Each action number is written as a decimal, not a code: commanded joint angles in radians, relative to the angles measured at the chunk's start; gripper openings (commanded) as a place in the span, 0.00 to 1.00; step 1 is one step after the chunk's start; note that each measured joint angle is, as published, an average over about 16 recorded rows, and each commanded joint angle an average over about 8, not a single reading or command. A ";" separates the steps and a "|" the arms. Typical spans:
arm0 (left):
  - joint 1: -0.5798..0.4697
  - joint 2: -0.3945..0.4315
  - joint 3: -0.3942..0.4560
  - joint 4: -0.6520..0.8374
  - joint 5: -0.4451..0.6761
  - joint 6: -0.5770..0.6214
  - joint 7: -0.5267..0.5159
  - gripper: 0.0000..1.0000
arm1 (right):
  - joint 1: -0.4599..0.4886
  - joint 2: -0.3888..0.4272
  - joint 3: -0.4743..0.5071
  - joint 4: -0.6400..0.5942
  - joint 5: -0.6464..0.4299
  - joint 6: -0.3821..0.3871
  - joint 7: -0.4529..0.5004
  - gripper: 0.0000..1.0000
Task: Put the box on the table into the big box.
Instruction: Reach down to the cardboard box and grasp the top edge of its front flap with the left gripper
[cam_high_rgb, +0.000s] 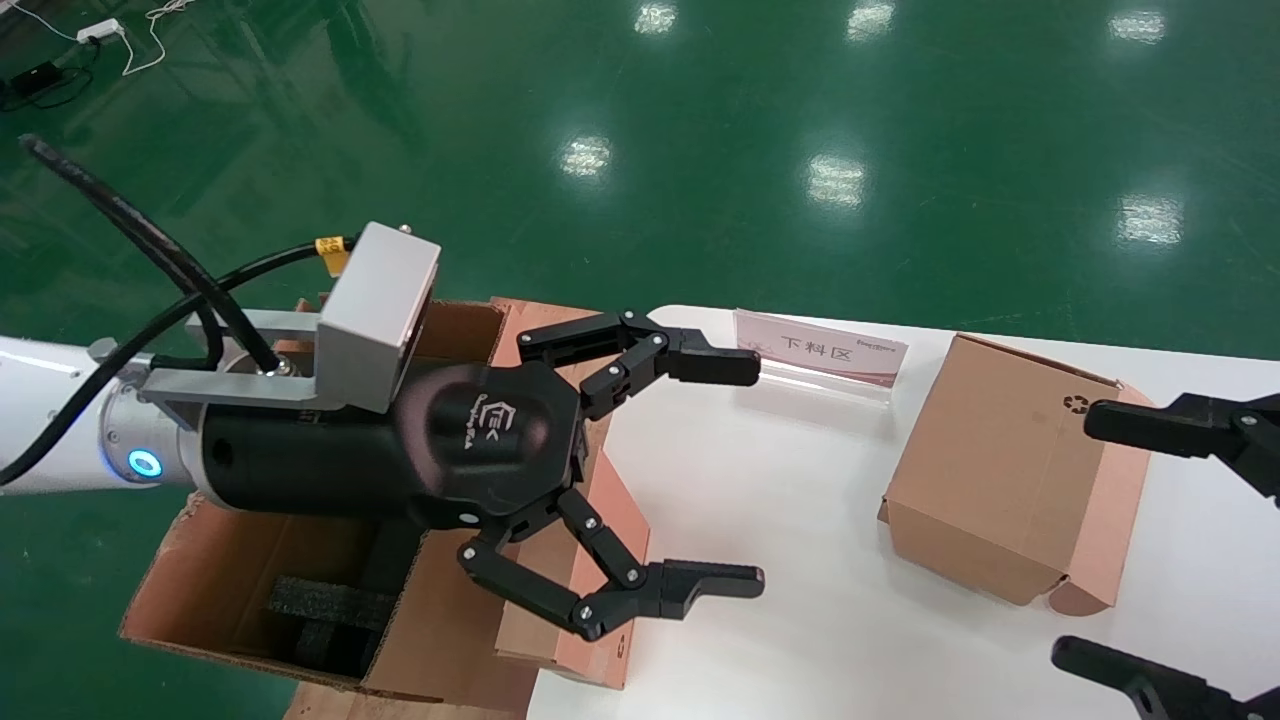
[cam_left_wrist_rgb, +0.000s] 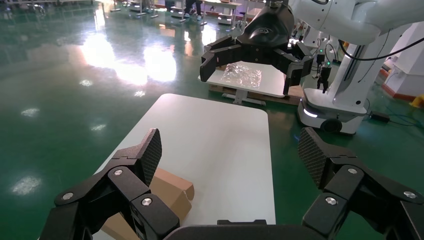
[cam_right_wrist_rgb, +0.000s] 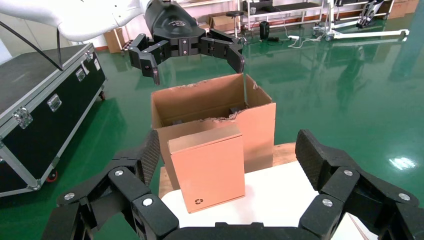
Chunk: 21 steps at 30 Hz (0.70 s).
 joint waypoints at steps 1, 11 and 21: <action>0.000 0.000 0.000 0.000 0.000 0.000 0.000 1.00 | 0.000 0.000 0.000 0.000 0.000 0.000 0.000 1.00; 0.000 0.000 0.000 0.000 0.000 0.000 0.000 1.00 | 0.000 0.000 0.000 0.000 0.000 0.000 0.000 1.00; 0.000 0.000 0.000 0.000 0.000 0.000 0.000 1.00 | 0.000 0.000 0.000 0.000 0.000 0.000 0.000 1.00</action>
